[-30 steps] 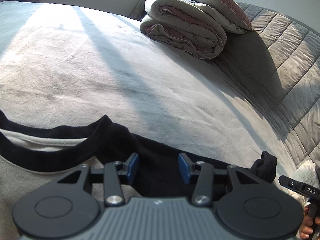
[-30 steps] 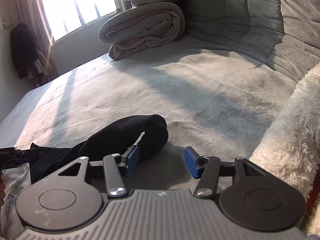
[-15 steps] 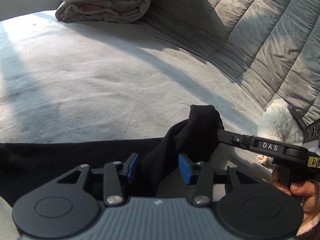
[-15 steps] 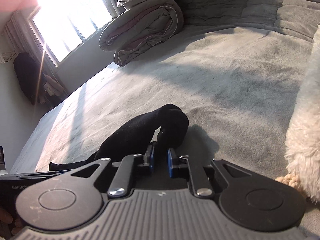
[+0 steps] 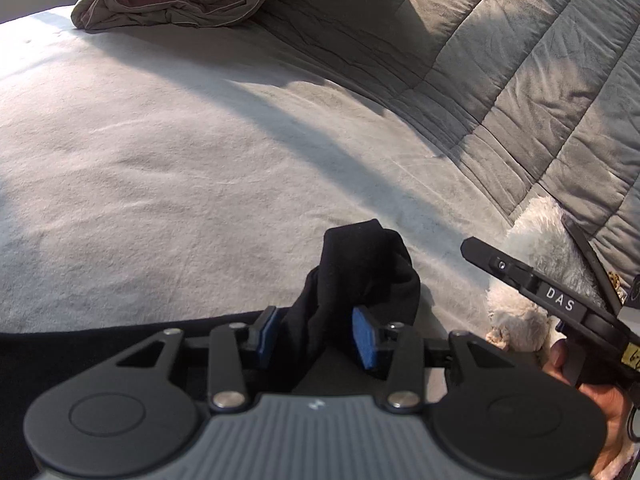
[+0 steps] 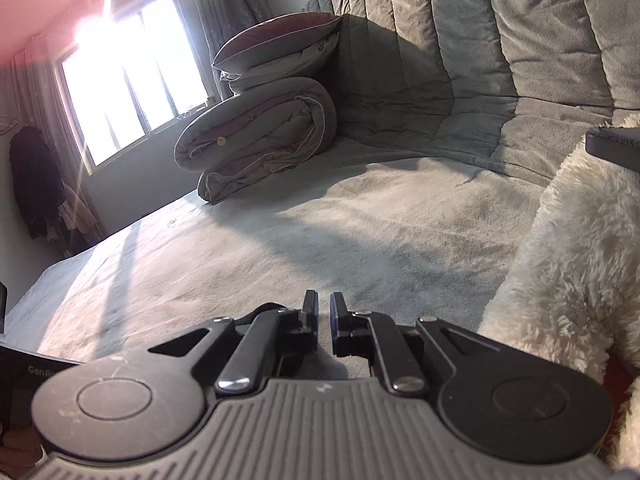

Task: Fold clothes

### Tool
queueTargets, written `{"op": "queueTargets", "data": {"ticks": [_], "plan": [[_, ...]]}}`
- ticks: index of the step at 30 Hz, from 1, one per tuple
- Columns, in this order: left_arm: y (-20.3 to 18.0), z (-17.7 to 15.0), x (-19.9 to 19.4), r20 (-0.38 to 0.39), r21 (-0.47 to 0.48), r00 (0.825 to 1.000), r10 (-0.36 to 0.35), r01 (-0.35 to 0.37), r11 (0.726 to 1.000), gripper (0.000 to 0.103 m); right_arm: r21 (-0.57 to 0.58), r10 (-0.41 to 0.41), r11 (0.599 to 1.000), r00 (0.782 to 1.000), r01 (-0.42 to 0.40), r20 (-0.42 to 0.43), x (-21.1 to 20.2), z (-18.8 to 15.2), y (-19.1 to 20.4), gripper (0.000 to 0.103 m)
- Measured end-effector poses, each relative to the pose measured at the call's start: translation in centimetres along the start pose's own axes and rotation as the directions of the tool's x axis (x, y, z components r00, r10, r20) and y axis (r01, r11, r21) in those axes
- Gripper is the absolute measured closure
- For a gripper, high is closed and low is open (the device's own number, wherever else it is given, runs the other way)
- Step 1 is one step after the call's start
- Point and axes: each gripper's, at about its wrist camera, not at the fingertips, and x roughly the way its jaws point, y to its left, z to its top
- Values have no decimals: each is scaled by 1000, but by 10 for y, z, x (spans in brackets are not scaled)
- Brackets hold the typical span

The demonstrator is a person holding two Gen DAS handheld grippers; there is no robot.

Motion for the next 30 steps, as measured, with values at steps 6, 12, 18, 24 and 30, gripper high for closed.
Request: {"op": "queueTargets", "data": {"ticks": [6, 12, 18, 24, 30], "plan": [[-6, 31, 40, -83, -77, 990, -110, 104, 992, 63, 30, -13, 999, 999, 15, -50, 5, -4, -4, 88], [-15, 51, 66, -105, -132, 977, -187, 173, 976, 66, 72, -9, 997, 998, 13, -60, 5, -6, -12, 88], [-31, 55, 53, -7, -55, 995, -100, 99, 994, 86, 93, -7, 996, 998, 12, -57, 4, -6, -17, 88], [-72, 55, 16, 197, 180, 979, 48, -84, 980, 90, 94, -11, 995, 999, 15, -40, 2, -5, -17, 88], [-105, 52, -8, 386, 312, 911, 145, -277, 909, 94, 100, -26, 995, 1000, 27, -13, -2, -4, -20, 88]]}}
